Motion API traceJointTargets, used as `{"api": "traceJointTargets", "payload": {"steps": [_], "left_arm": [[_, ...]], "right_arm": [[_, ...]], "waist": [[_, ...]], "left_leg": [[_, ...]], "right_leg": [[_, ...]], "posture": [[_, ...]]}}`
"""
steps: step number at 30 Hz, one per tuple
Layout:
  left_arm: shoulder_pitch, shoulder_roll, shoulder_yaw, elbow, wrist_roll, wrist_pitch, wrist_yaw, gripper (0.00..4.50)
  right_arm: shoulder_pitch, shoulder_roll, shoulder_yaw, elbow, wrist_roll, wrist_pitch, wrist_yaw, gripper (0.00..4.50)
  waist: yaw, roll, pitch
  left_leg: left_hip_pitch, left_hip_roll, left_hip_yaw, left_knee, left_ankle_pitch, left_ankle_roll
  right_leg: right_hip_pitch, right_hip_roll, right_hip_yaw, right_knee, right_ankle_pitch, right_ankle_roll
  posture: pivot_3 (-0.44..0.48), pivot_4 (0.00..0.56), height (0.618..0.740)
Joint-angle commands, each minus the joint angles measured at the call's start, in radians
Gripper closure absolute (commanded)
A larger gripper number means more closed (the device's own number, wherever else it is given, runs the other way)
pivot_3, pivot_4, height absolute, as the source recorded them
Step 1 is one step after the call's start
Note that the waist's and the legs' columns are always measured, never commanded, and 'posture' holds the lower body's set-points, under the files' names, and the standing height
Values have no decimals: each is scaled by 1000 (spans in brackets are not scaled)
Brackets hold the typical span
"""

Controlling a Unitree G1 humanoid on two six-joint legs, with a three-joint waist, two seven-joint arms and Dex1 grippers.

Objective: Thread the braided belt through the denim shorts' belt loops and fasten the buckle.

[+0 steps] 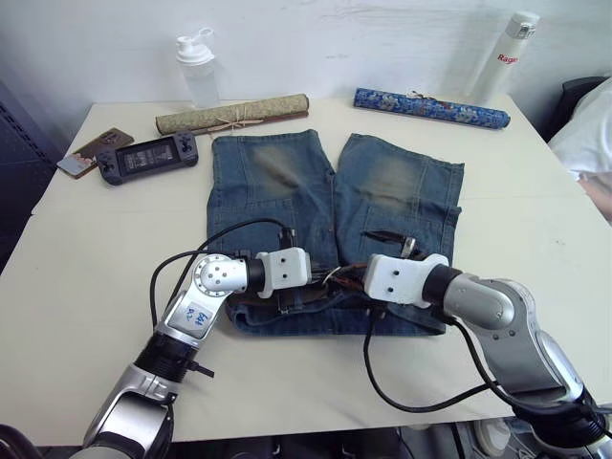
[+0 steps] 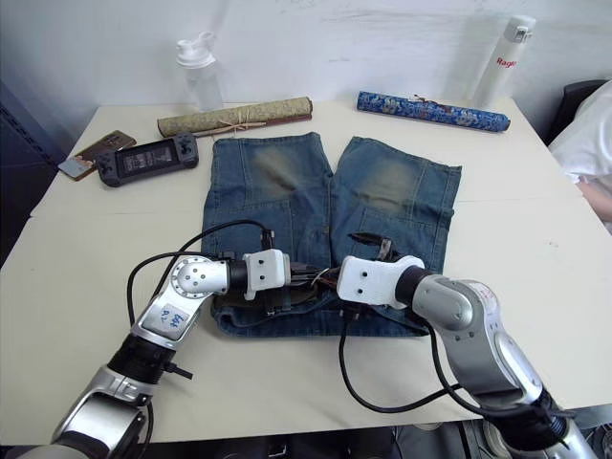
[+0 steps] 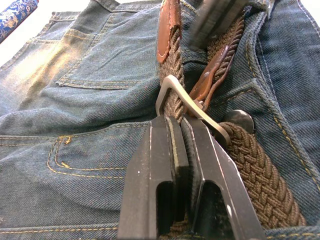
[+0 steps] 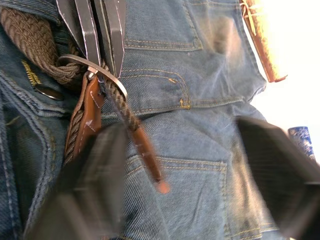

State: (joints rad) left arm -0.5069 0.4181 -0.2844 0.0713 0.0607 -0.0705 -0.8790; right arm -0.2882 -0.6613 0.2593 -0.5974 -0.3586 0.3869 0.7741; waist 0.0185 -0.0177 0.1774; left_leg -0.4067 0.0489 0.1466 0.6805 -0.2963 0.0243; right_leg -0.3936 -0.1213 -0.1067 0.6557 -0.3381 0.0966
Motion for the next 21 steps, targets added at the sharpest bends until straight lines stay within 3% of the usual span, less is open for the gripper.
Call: {"api": "traceJointTargets", "payload": {"steps": [1, 4, 5, 10, 12, 13, 17, 21], "left_arm": [[-5, 3, -14, -40, 5, -15, -2, 4500], [-8, 5, -14, -41, 13, -25, 4, 4500], [-9, 7, -15, -41, 16, -29, 5, 4500], [-18, -2, 3, -35, 19, -78, 43, 4500], [-19, -11, 18, -36, -9, -68, 40, 3759], [-19, -10, 20, -37, -13, -64, 39, 3656], [-5, -4, 73, -79, -66, 14, 38, 2141], [37, 49, 177, -158, -181, 136, 13, 2141]], "right_arm": [[0, -2, 10, -2, -22, -37, -17, 2728], [5, 1, 16, 6, -26, -45, -19, 4239], [5, 4, 16, 7, -26, -43, -17, 4378], [27, 16, 21, -5, -29, -36, -17, 4378], [32, 18, 20, -6, -32, -34, -19, 4500], [35, 22, 18, -7, -33, -29, -23, 4500], [49, 28, 11, -19, -38, -18, -26, 4500], [74, 26, -4, -44, -46, -2, -34, 4500]], "waist": [[0, 0, 0], [0, 0, 0], [0, 0, 0], [-1, 0, 0], [-1, 0, 0], [-1, 0, 0], [0, 0, 0], [-3, 0, 0]], "left_leg": [[0, 0, 0, 0, 0, 0], [0, 0, 0, 0, 0, 0], [0, 0, 0, 0, 0, 0], [0, 0, 0, 0, 0, 0], [0, 0, 0, 0, 0, 0], [0, 0, 0, 0, 0, 0], [0, 0, 0, 0, 0, 0], [0, 1, 0, 0, 0, 0]], "right_leg": [[0, 0, 0, 0, 0, 0], [0, 0, 0, 0, 0, 0], [0, 0, 0, 0, 0, 0], [0, 0, 0, 0, 0, 0], [0, 0, 0, 0, 0, 0], [0, 0, 0, 0, 0, 0], [0, -1, 0, 0, 0, 0], [0, -1, 0, 0, 0, 0]], "posture": [[0, 150, 717], [0, 150, 717], [0, 150, 717], [0, 150, 717], [0, 150, 717], [0, 150, 717], [0, 150, 717], [0, 150, 717]]}}
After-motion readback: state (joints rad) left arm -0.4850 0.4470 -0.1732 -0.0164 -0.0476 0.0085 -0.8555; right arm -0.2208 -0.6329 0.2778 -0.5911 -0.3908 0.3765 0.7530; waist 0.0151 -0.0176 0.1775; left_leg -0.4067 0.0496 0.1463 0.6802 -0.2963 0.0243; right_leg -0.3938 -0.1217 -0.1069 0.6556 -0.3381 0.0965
